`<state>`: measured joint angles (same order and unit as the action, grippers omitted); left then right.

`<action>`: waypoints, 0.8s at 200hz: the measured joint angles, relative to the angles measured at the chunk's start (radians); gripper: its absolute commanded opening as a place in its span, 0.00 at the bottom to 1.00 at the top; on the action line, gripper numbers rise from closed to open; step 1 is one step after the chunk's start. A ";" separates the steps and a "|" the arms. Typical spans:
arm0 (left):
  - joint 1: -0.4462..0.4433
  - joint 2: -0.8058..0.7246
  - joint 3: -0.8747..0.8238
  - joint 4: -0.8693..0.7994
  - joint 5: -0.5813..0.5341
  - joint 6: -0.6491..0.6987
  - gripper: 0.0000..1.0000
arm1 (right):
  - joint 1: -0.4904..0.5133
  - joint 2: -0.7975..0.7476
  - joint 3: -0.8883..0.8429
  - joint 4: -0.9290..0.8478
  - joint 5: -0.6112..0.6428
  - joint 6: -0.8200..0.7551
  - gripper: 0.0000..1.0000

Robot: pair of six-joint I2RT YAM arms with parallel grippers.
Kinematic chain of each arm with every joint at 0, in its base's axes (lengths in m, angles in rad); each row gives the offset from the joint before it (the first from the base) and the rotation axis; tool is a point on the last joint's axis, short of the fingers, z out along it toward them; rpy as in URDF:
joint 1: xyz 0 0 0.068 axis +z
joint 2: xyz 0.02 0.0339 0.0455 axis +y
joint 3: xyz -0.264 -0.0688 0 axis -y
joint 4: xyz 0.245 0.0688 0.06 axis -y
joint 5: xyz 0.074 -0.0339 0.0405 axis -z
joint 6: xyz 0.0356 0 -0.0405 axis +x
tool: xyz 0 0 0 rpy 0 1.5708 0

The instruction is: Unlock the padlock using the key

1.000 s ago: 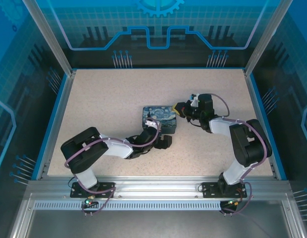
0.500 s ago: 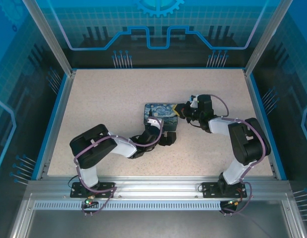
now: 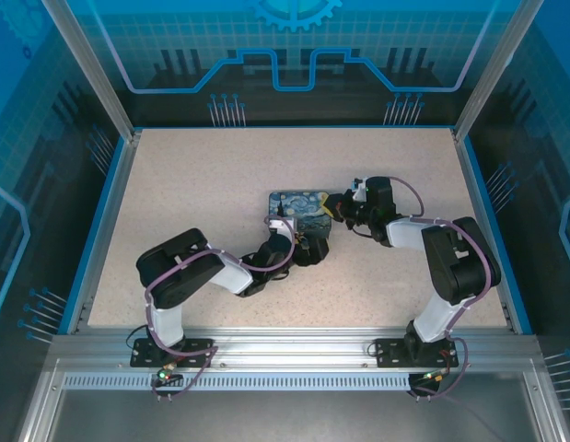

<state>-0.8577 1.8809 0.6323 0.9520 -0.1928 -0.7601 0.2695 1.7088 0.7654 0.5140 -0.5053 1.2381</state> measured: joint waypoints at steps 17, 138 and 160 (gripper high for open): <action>0.002 0.014 -0.006 0.045 0.000 -0.027 0.98 | 0.000 0.002 0.000 0.000 0.000 0.000 0.00; -0.022 0.092 -0.041 0.251 -0.020 -0.159 0.83 | -0.002 0.014 0.000 0.000 0.000 0.000 0.00; -0.024 0.106 -0.040 0.277 -0.031 -0.170 0.82 | -0.002 0.019 0.000 0.000 -0.001 0.000 0.00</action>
<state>-0.8822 1.9865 0.5922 1.2289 -0.2234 -0.9302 0.2676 1.7275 0.7654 0.5140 -0.5060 1.2381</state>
